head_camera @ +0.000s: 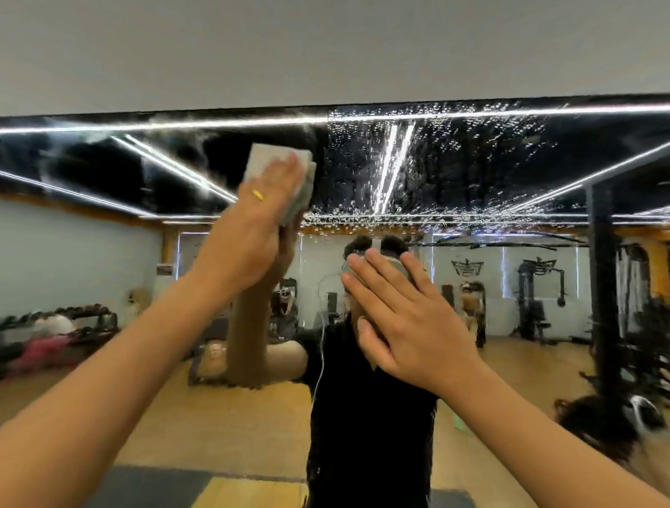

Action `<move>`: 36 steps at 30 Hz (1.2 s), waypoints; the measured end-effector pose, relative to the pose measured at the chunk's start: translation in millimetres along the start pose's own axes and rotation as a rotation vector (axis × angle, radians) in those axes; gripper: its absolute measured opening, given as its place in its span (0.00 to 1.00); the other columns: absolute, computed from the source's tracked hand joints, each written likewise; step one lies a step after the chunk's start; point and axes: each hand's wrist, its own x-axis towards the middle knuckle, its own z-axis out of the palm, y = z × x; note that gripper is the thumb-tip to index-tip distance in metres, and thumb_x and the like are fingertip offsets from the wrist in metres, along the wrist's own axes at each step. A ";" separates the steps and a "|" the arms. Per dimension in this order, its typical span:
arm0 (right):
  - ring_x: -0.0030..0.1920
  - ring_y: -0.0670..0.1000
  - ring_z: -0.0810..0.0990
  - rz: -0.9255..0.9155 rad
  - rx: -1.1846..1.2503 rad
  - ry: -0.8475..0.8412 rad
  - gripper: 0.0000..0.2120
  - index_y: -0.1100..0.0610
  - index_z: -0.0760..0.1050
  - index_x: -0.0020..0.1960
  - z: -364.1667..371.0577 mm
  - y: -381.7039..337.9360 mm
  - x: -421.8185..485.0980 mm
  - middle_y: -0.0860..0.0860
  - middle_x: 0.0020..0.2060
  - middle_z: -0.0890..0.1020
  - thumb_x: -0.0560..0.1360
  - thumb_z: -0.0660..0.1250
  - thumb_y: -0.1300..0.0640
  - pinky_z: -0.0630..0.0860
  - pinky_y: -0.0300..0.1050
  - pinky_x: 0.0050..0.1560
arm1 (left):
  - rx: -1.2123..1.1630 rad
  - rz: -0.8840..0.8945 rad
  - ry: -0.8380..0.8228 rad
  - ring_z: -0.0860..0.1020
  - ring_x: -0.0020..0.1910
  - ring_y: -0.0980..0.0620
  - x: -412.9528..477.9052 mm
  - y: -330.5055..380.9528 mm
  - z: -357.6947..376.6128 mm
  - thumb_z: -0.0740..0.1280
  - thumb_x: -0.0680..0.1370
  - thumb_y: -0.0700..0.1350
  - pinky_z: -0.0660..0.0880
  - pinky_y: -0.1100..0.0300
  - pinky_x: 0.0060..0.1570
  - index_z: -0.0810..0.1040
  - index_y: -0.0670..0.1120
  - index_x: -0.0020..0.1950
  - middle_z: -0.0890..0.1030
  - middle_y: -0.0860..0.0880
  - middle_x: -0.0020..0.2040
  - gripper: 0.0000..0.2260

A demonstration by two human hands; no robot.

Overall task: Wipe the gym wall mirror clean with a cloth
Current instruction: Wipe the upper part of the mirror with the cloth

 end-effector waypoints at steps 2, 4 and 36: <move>0.82 0.54 0.56 -0.001 0.001 0.000 0.29 0.56 0.62 0.81 -0.2 1.2 1.1 0.54 0.81 0.61 0.83 0.56 0.48 0.57 0.64 0.80 | 0.036 0.068 -0.043 0.55 0.83 0.47 -3.2 8.3 11.1 0.47 0.81 0.42 0.53 0.47 0.80 0.60 0.43 0.83 0.59 0.45 0.83 0.28; 0.82 0.54 0.56 0.000 0.004 0.001 0.29 0.56 0.62 0.81 -0.1 1.6 1.1 0.53 0.81 0.61 0.83 0.57 0.48 0.57 0.64 0.80 | 0.039 0.057 -0.030 0.50 0.83 0.51 -3.7 4.5 13.1 0.48 0.81 0.40 0.46 0.53 0.82 0.59 0.44 0.83 0.57 0.47 0.84 0.28; 0.83 0.53 0.53 0.005 -0.002 -0.015 0.30 0.55 0.59 0.82 -4.1 2.4 -0.5 0.52 0.82 0.59 0.83 0.61 0.49 0.55 0.62 0.81 | 0.048 0.108 0.047 0.52 0.84 0.44 65.1 12.2 13.3 0.54 0.86 0.38 0.46 0.45 0.80 0.54 0.43 0.84 0.55 0.44 0.84 0.26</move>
